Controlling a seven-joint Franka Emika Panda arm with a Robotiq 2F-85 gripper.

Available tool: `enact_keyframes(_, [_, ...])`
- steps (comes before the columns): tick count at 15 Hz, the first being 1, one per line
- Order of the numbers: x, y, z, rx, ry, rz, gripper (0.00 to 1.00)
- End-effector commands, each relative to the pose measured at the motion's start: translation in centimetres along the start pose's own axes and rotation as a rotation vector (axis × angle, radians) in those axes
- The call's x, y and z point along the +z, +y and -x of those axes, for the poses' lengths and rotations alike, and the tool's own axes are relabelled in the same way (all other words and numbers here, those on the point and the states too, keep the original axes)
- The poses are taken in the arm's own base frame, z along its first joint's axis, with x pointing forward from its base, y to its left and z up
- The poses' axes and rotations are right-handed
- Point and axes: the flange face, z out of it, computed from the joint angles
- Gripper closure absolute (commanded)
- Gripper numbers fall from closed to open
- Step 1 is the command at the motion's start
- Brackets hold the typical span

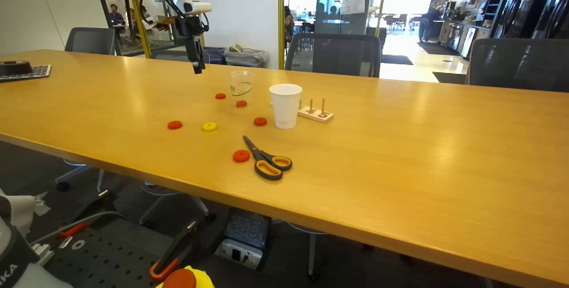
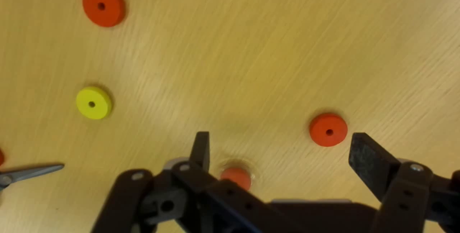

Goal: Pick up the coloured tiles and put them in the cups

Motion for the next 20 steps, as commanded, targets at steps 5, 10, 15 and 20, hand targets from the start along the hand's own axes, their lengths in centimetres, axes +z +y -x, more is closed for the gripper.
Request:
enact_keyframes(5, [3.1,-4.2,-2.3,0.047,-0.109,-0.108,0.00])
enact_keyframes(10, [5.9,-5.7,-3.9,0.064,-0.116,-0.097,0.00])
enact_keyframes(15, [8.3,-6.6,-5.6,0.084,-0.135,-0.084,0.00])
enact_keyframes(20, [9.4,-7.0,-6.9,0.102,-0.157,-0.087,0.00])
